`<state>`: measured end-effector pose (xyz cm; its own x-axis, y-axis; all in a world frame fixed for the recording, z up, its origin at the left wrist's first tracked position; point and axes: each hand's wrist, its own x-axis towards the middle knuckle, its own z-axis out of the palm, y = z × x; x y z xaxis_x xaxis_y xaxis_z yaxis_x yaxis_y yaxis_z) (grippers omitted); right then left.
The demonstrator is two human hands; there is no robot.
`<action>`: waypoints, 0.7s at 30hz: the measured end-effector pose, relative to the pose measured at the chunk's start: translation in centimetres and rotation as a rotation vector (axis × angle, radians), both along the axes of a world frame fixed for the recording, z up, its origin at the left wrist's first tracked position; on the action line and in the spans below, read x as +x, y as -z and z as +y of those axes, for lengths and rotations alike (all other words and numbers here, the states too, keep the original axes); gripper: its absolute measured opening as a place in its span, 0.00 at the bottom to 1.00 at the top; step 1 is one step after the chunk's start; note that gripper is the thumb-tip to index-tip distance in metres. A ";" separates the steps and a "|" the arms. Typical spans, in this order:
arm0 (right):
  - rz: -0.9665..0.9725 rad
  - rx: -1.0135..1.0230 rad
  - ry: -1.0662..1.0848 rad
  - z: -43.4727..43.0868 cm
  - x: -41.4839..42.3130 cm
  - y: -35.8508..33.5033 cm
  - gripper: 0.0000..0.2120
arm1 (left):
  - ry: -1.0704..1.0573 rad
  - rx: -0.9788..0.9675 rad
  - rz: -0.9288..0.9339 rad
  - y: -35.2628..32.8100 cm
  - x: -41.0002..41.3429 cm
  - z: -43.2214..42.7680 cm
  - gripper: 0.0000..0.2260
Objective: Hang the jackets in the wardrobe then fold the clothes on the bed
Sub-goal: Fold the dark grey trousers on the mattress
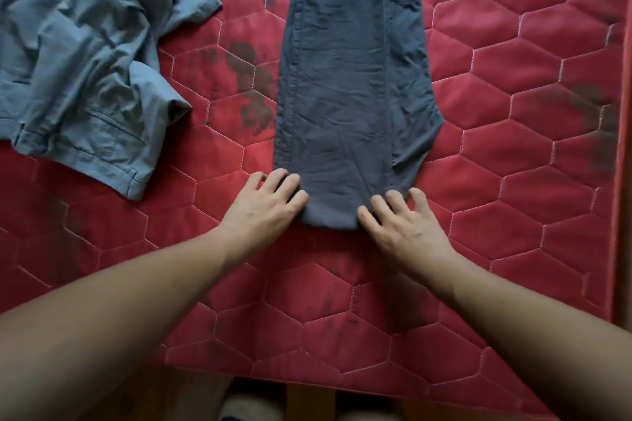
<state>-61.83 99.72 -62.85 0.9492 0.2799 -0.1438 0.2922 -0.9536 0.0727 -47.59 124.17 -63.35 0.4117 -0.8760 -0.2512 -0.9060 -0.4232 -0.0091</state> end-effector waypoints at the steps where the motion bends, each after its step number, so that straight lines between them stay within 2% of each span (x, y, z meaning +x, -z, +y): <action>1: 0.007 -0.008 -0.017 0.2 0.0 -0.2 0.14 | 0.003 -0.012 0.012 -0.3 0.2 -0.2 0.08; 7: 0.161 -0.039 0.045 1.5 0.7 -1.4 0.05 | -0.002 0.055 0.177 -2.0 1.0 -1.0 0.05; 11: 0.497 0.082 0.091 2.4 0.3 -2.6 0.08 | -0.077 0.218 0.408 -3.4 -0.1 -0.9 0.08; 13: 0.595 0.132 0.128 2.6 -0.1 -3.6 0.10 | -0.117 0.277 0.519 -4.1 -1.0 -0.2 0.07; 16: 0.565 0.214 0.172 2.1 0.0 -5.5 0.10 | -0.128 0.251 0.579 -5.6 -1.1 0.4 0.06; 21: 0.265 0.296 0.264 -2.3 4.5 -8.4 0.08 | -0.269 0.019 0.553 -8.1 3.8 -1.1 0.07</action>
